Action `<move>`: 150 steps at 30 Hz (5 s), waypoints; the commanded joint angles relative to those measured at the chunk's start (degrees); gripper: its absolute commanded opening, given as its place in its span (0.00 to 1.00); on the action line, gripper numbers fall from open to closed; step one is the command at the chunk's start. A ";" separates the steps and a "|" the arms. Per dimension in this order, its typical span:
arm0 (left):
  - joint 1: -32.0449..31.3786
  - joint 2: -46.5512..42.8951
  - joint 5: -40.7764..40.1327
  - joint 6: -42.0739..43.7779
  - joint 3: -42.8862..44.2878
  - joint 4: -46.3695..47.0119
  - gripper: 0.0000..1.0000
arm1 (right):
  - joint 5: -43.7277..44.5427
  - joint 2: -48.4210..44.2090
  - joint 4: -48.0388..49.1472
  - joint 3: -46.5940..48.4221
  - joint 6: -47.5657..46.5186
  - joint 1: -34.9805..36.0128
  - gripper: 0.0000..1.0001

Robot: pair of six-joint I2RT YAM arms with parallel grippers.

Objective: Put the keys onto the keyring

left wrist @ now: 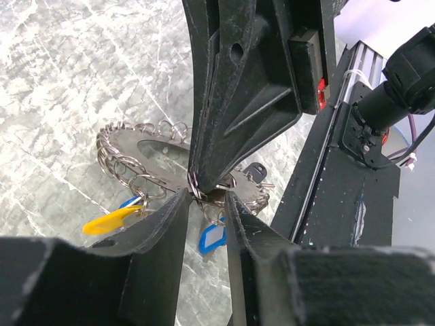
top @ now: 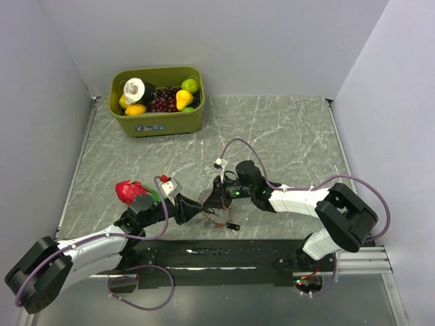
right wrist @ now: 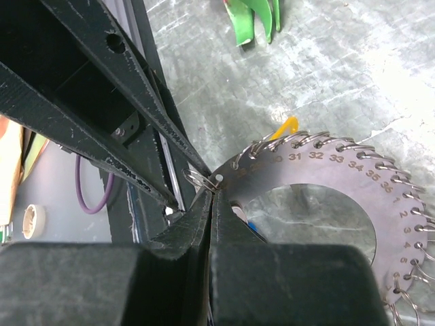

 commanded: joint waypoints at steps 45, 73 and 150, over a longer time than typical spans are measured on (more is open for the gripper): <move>-1.61 -9.66 10.36 8.16 4.18 9.95 0.01 | -10.87 -20.64 -7.48 4.22 -15.50 -0.81 0.54; -2.66 -11.86 10.01 5.36 5.69 12.74 0.01 | -10.43 -16.06 -7.66 6.59 -11.02 -0.81 0.00; -2.66 -9.75 5.52 5.79 5.94 15.57 0.01 | 9.95 -36.88 -12.67 -3.41 -14.45 2.98 0.84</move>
